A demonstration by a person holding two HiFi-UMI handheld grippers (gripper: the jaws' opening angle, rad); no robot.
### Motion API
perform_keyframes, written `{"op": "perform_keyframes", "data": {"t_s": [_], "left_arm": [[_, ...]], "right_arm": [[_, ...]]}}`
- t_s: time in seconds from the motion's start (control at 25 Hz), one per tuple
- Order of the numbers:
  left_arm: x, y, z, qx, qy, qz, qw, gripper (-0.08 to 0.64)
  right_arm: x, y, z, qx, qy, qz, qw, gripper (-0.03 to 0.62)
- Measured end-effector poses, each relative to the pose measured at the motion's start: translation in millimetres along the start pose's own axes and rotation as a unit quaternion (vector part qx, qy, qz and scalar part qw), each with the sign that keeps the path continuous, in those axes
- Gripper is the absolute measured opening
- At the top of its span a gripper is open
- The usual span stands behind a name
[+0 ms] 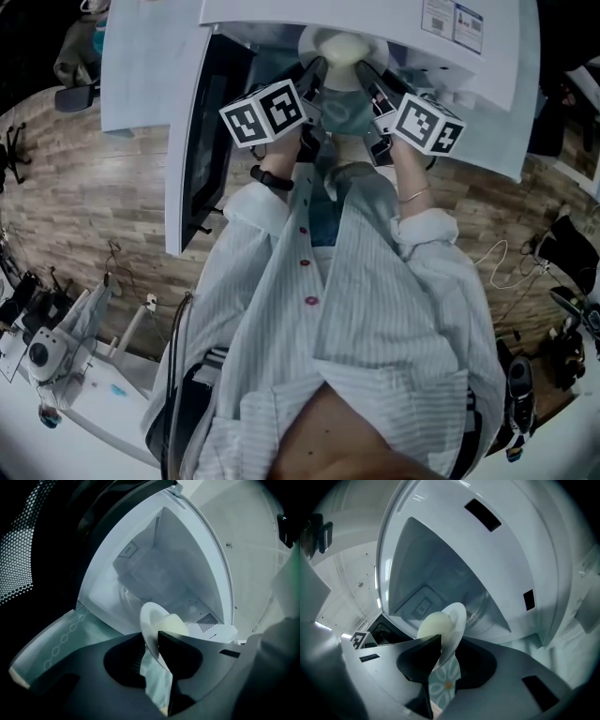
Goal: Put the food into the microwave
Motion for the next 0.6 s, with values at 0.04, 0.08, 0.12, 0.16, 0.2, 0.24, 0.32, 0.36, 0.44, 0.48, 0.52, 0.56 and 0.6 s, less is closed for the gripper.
{"op": "perform_keyframes", "data": {"t_s": [0.04, 0.08, 0.12, 0.16, 0.2, 0.24, 0.32, 0.36, 0.44, 0.48, 0.52, 0.56, 0.6], "left_arm": [[1.4, 1.1, -2.1, 0.001, 0.001, 0.001, 1.0, 0.08], [2.7, 2.0, -4.2, 0.003, 0.003, 0.002, 1.0, 0.08], [3.9, 2.6, -6.4, 0.004, 0.004, 0.003, 1.0, 0.081], [5.0, 3.0, -8.7, 0.005, 0.006, 0.003, 1.0, 0.083], [6.1, 3.3, -11.0, 0.005, 0.007, 0.003, 1.0, 0.083], [7.2, 3.8, -13.3, 0.006, 0.008, 0.003, 0.9999, 0.084], [8.8, 6.2, -17.8, 0.007, 0.012, 0.005, 0.9999, 0.089], [9.2, 7.9, -19.8, 0.008, 0.014, 0.006, 0.9999, 0.091], [10.2, 10.7, -24.0, 0.011, 0.017, 0.008, 0.9998, 0.094], [11.2, 11.6, -26.4, 0.011, 0.019, 0.008, 0.9997, 0.095], [12.5, 12.6, -28.8, 0.012, 0.02, 0.008, 0.9997, 0.098], [13.5, 13.7, -31.1, 0.012, 0.021, 0.008, 0.9997, 0.1], [14.3, 15.2, -33.0, 0.012, 0.022, 0.008, 0.9996, 0.1]], "right_arm": [[2.4, 0.4, 0.5, -0.001, -0.001, 0.004, 1.0, 0.097], [4.9, 0.4, 1.1, -0.001, -0.003, 0.007, 1.0, 0.097], [7.2, 0.3, 1.7, -0.002, -0.004, 0.009, 1.0, 0.098], [9.3, 0.6, 1.7, -0.005, -0.006, 0.012, 1.0, 0.098], [11.3, 1.6, 1.1, -0.011, -0.007, 0.016, 1.0, 0.1], [13.2, 2.9, 0.1, -0.017, -0.009, 0.019, 1.0, 0.101], [17.7, 4.8, -1.8, -0.03, -0.012, 0.024, 0.999, 0.104], [20.0, 5.3, -2.9, -0.036, -0.013, 0.027, 0.999, 0.106], [24.5, 6.1, -4.4, -0.051, -0.018, 0.032, 0.998, 0.11], [26.9, 6.6, -4.6, -0.06, -0.022, 0.034, 0.997, 0.113], [29.5, 7.1, -4.5, -0.068, -0.026, 0.036, 0.997, 0.115], [32.1, 7.7, -4.5, -0.076, -0.03, 0.038, 0.996, 0.118], [34.5, 8.4, -5.0, -0.082, -0.033, 0.039, 0.995, 0.121]]}}
Point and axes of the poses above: the fingertips, and each gripper's own axes: x forward along the fingers, z to its right, y out of its top, the point moved 1 cm from there along -x, backward along the fingers, and after that the axes turned 12 degrees about -y, right-handed, at the moved point
